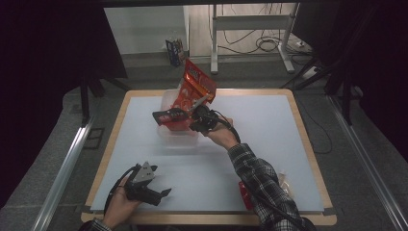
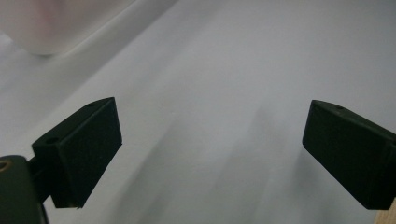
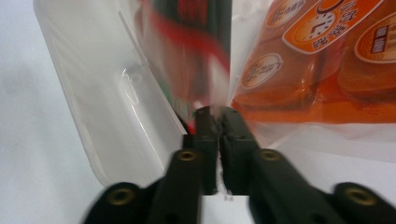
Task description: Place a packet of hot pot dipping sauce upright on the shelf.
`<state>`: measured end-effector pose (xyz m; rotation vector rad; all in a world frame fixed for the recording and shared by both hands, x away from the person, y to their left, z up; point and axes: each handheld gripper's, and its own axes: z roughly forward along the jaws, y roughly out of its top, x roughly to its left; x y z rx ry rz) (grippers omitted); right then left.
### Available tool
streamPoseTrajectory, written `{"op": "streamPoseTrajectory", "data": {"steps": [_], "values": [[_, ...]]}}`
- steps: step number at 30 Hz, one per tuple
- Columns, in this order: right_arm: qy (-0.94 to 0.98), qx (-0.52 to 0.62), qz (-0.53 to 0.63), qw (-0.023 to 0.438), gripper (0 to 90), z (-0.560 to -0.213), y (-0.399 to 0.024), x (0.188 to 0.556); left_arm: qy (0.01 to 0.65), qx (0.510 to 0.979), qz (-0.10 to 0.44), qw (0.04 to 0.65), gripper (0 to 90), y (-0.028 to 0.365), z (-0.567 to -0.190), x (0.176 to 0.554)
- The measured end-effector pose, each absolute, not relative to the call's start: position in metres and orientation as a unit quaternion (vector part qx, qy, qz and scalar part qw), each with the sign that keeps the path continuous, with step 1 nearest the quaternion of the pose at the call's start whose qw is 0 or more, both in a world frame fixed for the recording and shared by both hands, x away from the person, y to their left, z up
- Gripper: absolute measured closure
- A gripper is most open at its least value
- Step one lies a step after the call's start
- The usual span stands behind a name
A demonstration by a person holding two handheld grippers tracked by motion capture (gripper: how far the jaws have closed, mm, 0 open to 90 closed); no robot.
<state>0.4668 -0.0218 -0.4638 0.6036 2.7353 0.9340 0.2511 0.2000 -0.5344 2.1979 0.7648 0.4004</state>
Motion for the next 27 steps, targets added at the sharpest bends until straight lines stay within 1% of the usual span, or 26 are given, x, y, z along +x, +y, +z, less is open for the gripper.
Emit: {"op": "streamPoseTrajectory", "data": {"steps": [2, 4, 6, 7, 8, 9, 13, 14, 15, 19, 20, 22, 26, 27], "values": [[0.918, 0.209, 0.326, 0.090, 72.7, -0.461, -0.024, 0.467, 0.300, 0.861, 0.157, 0.381, 4.3, 0.200, -0.534, 0.251], [0.918, 0.208, 0.324, 0.097, 65.5, -0.460, -0.026, 0.466, 0.300, 0.860, 0.157, 0.381, 4.3, 0.200, -0.534, 0.251], [0.916, 0.209, 0.327, 0.099, 60.3, -0.460, -0.029, 0.463, 0.300, 0.860, 0.157, 0.381, 4.3, 0.200, -0.534, 0.251], [0.914, 0.212, 0.330, 0.103, 54.1, -0.460, -0.033, 0.460, 0.300, 0.861, 0.157, 0.381, 4.3, 0.200, -0.535, 0.251], [0.914, 0.212, 0.330, 0.103, 54.1, -0.460, -0.033, 0.460, 0.300, 0.861, 0.157, 0.380, 4.3, 0.200, -0.535, 0.251], [0.913, 0.213, 0.333, 0.104, 51.2, -0.461, -0.035, 0.459, 0.299, 0.862, 0.156, 0.379, 4.3, 0.199, -0.535, 0.251], [0.906, 0.221, 0.345, 0.106, 37.6, -0.464, -0.043, 0.456, 0.298, 0.862, 0.157, 0.378, 4.3, 0.199, -0.535, 0.251], [0.904, 0.225, 0.348, 0.107, 31.9, -0.466, -0.047, 0.452, 0.299, 0.862, 0.158, 0.377, 4.3, 0.199, -0.535, 0.251], [0.904, 0.225, 0.348, 0.107, 31.9, -0.466, -0.047, 0.452, 0.299, 0.862, 0.158, 0.377, 4.3, 0.199, -0.535, 0.251], [0.901, 0.224, 0.353, 0.110, 25.1, -0.467, -0.054, 0.444, 0.299, 0.862, 0.158, 0.378, 4.3, 0.199, -0.535, 0.251], [0.900, 0.224, 0.356, 0.111, 22.3, -0.467, -0.057, 0.442, 0.299, 0.862, 0.158, 0.378, 4.3, 0.199, -0.535, 0.251], [0.897, 0.225, 0.368, 0.098, 16.1, -0.468, -0.065, 0.436, 0.298, 0.862, 0.158, 0.378, 4.3, 0.199, -0.535, 0.251], [0.893, 0.223, 0.378, 0.097, 10.1, -0.473, -0.073, 0.426, 0.298, 0.863, 0.159, 0.376, 4.3, 0.199, -0.535, 0.251], [0.893, 0.223, 0.378, 0.097, 10.1, -0.473, -0.073, 0.426, 0.298, 0.862, 0.159, 0.377, 4.3, 0.199, -0.535, 0.251]]}}
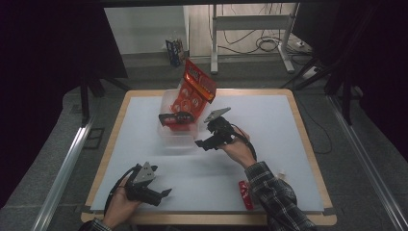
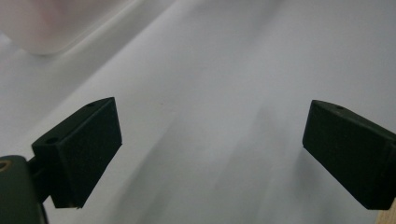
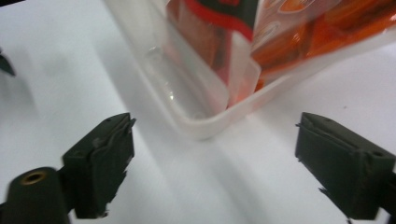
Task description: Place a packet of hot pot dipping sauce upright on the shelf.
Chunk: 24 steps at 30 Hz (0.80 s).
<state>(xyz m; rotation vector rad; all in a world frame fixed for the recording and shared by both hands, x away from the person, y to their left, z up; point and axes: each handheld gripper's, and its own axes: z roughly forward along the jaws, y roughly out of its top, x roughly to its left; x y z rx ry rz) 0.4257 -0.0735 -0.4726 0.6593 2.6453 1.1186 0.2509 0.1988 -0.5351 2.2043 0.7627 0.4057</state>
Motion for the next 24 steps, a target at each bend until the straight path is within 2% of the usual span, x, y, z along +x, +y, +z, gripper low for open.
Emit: {"op": "streamPoseTrajectory", "data": {"steps": [6, 10, 24], "values": [[0.891, 0.227, 0.381, 0.093, 5.9, -0.478, -0.086, 0.414, 0.294, 0.864, 0.162, 0.375, 4.2, 0.199, -0.535, 0.251], [0.884, 0.240, 0.395, 0.069, 2.1, -0.480, -0.097, 0.408, 0.291, 0.864, 0.162, 0.377, 4.0, 0.198, -0.535, 0.250], [0.885, 0.253, 0.387, 0.056, 0.0, -0.482, -0.120, 0.386, 0.285, 0.863, 0.167, 0.382, 3.8, 0.197, -0.534, 0.249]]}}
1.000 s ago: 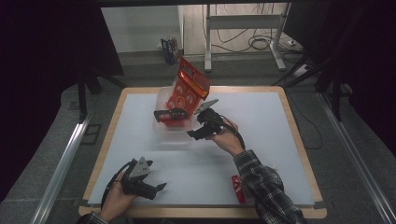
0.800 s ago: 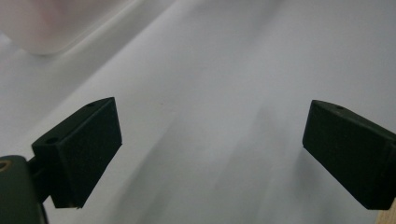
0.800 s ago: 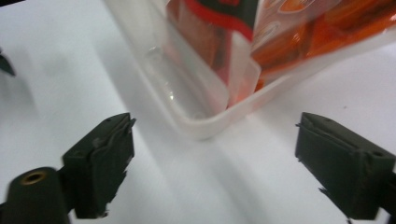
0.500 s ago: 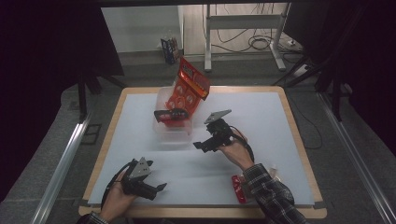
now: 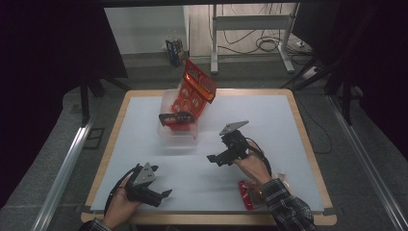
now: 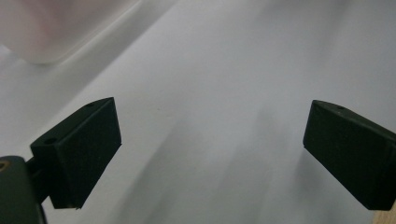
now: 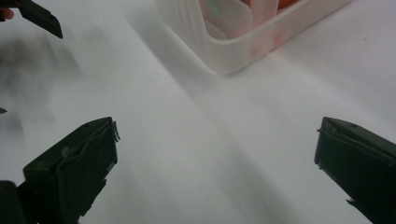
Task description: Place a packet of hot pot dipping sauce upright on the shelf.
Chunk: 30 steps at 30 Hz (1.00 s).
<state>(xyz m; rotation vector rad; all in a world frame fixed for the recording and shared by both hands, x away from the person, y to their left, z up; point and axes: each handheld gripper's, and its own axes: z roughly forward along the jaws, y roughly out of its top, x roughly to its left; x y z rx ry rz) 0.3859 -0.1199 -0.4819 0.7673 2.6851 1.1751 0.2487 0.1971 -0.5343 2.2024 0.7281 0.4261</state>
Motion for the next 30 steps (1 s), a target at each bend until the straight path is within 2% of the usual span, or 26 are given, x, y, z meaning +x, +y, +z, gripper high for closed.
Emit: {"op": "streamPoseTrajectory", "data": {"steps": [16, 23, 26, 27, 30], "values": [[0.882, 0.263, 0.387, 0.059, 0.1, -0.485, -0.141, 0.353, 0.283, 0.862, 0.165, 0.386, 3.8, 0.197, -0.533, 0.248], [0.883, 0.271, 0.378, 0.057, 3.6, -0.485, -0.149, 0.343, 0.282, 0.863, 0.164, 0.385, 3.8, 0.197, -0.533, 0.248], [0.887, 0.271, 0.369, 0.061, 8.3, -0.487, -0.154, 0.337, 0.282, 0.864, 0.164, 0.385, 3.8, 0.197, -0.533, 0.248], [0.888, 0.277, 0.361, 0.064, 13.3, -0.487, -0.158, 0.334, 0.283, 0.862, 0.164, 0.386, 3.8, 0.197, -0.534, 0.248], [0.889, 0.280, 0.356, 0.066, 19.2, -0.487, -0.163, 0.331, 0.283, 0.863, 0.164, 0.386, 3.8, 0.197, -0.534, 0.248]]}}
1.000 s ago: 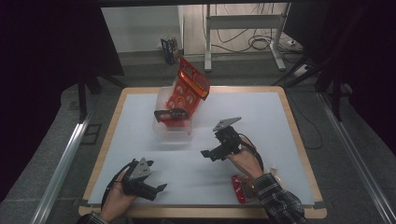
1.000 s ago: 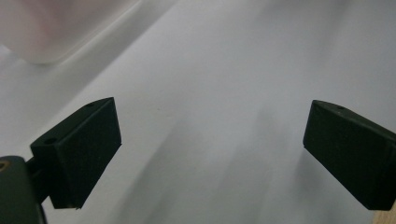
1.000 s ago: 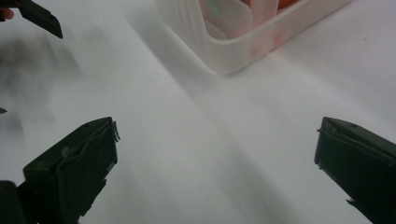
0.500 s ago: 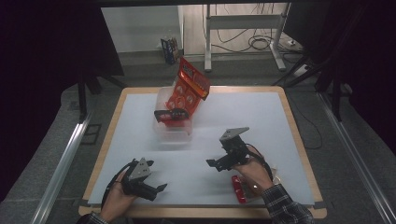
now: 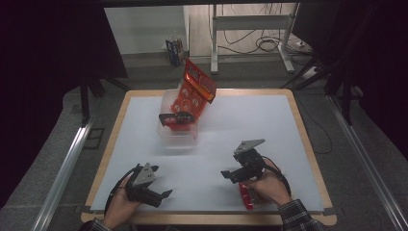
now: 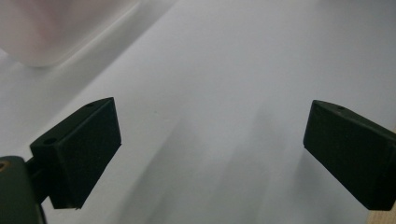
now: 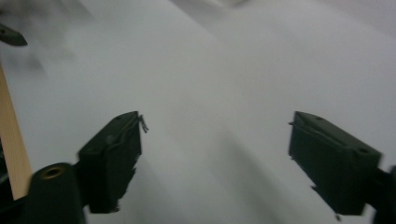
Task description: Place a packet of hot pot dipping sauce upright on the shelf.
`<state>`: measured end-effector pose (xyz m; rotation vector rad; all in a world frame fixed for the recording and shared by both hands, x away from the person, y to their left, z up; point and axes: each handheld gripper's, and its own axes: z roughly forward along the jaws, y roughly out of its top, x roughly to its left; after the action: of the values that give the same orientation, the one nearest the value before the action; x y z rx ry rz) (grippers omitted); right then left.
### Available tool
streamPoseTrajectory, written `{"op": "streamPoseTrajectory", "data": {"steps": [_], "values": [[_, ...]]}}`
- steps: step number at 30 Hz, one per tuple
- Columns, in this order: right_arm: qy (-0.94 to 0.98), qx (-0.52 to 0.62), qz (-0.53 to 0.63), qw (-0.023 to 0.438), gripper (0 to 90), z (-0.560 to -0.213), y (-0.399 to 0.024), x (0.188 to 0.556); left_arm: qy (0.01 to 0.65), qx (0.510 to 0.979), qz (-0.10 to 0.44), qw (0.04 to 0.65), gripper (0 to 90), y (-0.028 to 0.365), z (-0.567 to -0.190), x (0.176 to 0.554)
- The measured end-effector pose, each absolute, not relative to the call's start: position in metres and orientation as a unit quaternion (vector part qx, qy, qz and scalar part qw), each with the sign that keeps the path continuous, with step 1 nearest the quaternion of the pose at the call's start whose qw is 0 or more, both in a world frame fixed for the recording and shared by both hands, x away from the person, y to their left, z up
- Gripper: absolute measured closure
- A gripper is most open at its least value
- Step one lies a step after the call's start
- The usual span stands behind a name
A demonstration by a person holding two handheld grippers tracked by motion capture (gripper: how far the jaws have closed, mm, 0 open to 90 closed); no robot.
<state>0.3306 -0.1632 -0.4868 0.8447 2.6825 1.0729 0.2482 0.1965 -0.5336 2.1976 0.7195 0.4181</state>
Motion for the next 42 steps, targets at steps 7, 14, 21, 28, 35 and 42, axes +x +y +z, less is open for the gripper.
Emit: {"op": "streamPoseTrajectory", "data": {"steps": [7, 14, 21, 28, 35, 42], "values": [[0.897, 0.271, 0.344, 0.064, 44.6, -0.483, -0.183, 0.319, 0.281, 0.865, 0.163, 0.383, 3.8, 0.195, -0.534, 0.248], [0.903, 0.265, 0.329, 0.078, 70.1, -0.485, -0.198, 0.305, 0.280, 0.866, 0.164, 0.382, 3.8, 0.195, -0.534, 0.248], [0.906, 0.277, 0.304, 0.097, 83.5, -0.488, -0.214, 0.290, 0.280, 0.865, 0.165, 0.382, 3.8, 0.195, -0.534, 0.248], [0.897, 0.315, 0.296, 0.097, 86.5, -0.492, -0.245, 0.273, 0.279, 0.866, 0.164, 0.382, 3.8, 0.195, -0.534, 0.248], [0.887, 0.338, 0.301, 0.095, 87.3, -0.496, -0.272, 0.254, 0.277, 0.867, 0.164, 0.379, 3.8, 0.194, -0.535, 0.248], [0.889, 0.342, 0.290, 0.094, 87.5, -0.501, -0.287, 0.239, 0.277, 0.868, 0.165, 0.377, 3.8, 0.193, -0.535, 0.248]]}}
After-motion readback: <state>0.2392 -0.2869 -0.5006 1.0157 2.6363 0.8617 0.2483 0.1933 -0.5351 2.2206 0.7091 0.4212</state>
